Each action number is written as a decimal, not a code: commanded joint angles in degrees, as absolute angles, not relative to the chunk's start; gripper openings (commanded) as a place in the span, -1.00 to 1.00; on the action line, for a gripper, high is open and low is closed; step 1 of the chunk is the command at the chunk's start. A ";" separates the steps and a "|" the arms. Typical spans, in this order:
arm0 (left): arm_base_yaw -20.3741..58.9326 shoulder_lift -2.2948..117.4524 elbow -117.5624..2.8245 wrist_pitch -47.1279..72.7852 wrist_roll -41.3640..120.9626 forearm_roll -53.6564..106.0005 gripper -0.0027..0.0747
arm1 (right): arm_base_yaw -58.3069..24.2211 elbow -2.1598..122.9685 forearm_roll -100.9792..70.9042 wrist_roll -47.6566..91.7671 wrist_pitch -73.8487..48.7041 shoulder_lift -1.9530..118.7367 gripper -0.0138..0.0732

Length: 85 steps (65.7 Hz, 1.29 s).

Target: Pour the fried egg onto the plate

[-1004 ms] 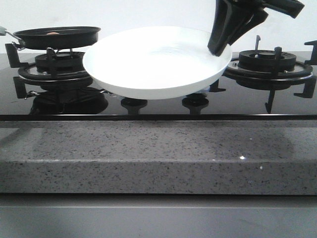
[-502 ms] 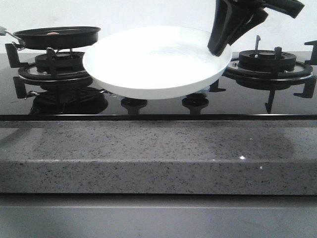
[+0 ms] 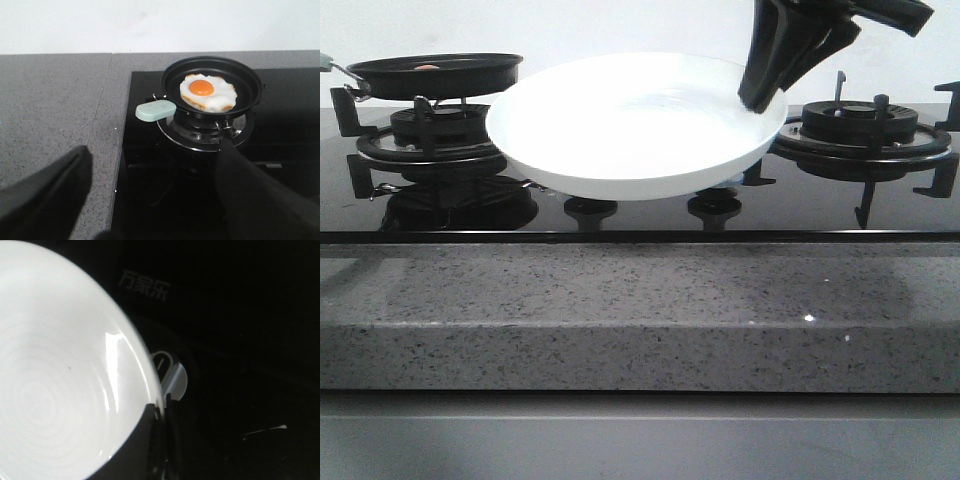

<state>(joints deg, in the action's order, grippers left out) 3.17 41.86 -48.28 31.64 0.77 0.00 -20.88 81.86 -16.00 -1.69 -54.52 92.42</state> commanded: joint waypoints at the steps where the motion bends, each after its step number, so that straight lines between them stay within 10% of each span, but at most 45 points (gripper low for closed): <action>1: 3.23 45.32 -51.94 29.43 0.59 0.72 0.60 | -20.88 83.14 -16.69 -1.04 -52.05 89.66 -0.84; 42: -16.10 76.31 -68.92 44.09 15.80 50.98 0.59 | -20.88 83.14 -16.69 -1.04 -52.05 89.66 -0.84; 85: -18.65 94.17 -69.02 54.56 27.17 86.13 0.59 | -20.88 83.14 -16.69 -1.04 -52.05 89.66 -0.84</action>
<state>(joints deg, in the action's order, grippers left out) -18.51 95.39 -67.05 51.51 26.07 79.89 -20.88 81.86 -16.00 -1.69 -54.52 92.42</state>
